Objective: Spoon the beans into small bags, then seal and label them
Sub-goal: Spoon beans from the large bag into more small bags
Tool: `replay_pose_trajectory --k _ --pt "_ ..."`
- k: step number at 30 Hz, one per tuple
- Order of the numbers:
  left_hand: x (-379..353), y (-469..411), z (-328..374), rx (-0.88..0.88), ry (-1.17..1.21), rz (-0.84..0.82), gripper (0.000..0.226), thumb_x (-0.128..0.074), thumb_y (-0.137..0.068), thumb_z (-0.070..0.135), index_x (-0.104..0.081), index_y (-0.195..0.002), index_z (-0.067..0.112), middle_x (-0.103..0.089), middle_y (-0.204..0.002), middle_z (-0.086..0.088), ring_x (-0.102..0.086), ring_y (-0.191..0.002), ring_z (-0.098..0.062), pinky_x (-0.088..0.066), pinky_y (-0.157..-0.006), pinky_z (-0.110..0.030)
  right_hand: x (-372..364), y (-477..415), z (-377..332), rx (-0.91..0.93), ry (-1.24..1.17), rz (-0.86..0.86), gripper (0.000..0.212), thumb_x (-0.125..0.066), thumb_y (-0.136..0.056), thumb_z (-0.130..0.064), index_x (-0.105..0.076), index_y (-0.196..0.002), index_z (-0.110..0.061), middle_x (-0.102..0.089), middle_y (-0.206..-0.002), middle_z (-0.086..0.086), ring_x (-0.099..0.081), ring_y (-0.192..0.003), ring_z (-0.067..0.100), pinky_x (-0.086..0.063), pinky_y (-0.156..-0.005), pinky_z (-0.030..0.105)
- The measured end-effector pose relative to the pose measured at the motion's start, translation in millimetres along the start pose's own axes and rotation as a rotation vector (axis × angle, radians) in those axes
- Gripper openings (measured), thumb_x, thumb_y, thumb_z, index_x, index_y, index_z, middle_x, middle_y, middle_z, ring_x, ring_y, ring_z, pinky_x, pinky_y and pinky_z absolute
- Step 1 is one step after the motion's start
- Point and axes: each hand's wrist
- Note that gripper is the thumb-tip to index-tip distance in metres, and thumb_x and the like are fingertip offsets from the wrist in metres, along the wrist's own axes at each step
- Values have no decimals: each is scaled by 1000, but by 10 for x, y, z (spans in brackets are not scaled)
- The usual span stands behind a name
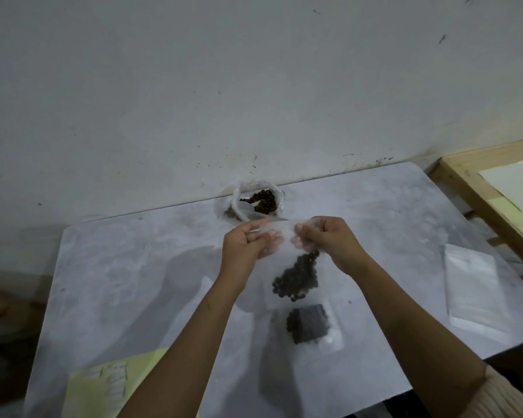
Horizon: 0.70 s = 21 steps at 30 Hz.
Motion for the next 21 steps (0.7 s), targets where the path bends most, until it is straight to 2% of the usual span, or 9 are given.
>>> replay_pose_trajectory --k 2,5,8,10,14,17,19,21 --pt "-36 36 -117 50 6 22 20 -62 -85 -3 -64 -104 4 -74 -81 -7 -71 -73 -16 -56 -64 -22 39 48 63 -18 45 7 21 -67 -84 -18 -65 -77 2 -71 -65 6 -64 -60 16 -50 -56 19" --pt "-73 126 -387 108 -62 73 14 -66 -83 0 -67 -97 1 -72 -79 -7 -70 -68 -15 -55 -59 -20 74 129 265 -94 147 68 25 -69 -82 -17 -66 -81 7 -71 -70 14 -64 -56 15 -52 -57 21" --pt "-61 184 -672 122 -164 138 10 -71 -80 3 -68 -84 11 -70 -74 -7 -67 -68 -18 -56 -62 -23 82 193 507 -136 252 123 23 -73 -79 -17 -68 -83 5 -70 -71 15 -62 -51 14 -53 -55 24" --pt "-30 190 -807 81 -275 193 14 -74 -77 6 -68 -79 17 -69 -70 -1 -66 -69 -14 -56 -68 -25 78 205 630 -118 309 145 21 -77 -75 -17 -68 -82 1 -68 -70 12 -61 -53 15 -54 -55 24" --pt "-3 225 -897 -25 -429 275 13 -74 -78 10 -68 -87 16 -67 -76 5 -63 -71 -3 -51 -70 -13 68 184 780 -25 377 193 26 -81 -70 -17 -67 -90 -13 -62 -79 1 -58 -69 14 -51 -65 17" --pt "-25 241 -907 -24 -482 286 18 -73 -79 11 -65 -95 16 -66 -84 7 -61 -78 -5 -47 -70 -6 51 144 854 3 375 205 33 -80 -70 -10 -64 -97 -14 -61 -90 3 -57 -78 14 -47 -67 8" --pt "-55 240 -921 -35 -536 303 25 -74 -78 12 -63 -100 18 -62 -93 8 -58 -86 -8 -44 -73 -4 42 103 890 23 383 185 35 -79 -71 -7 -64 -102 -13 -64 -98 4 -59 -87 15 -49 -74 11" --pt "-95 237 -940 -108 -633 352 36 -75 -77 13 -59 -109 18 -55 -106 9 -50 -100 -8 -39 -84 -9 57 74 911 47 420 160 35 -76 -75 -8 -64 -107 -13 -64 -105 3 -59 -93 14 -50 -83 20"
Point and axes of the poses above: each hand's wrist, its own y-axis away from the middle knuckle, its own x-axis out of the back of the hand, z = x × y
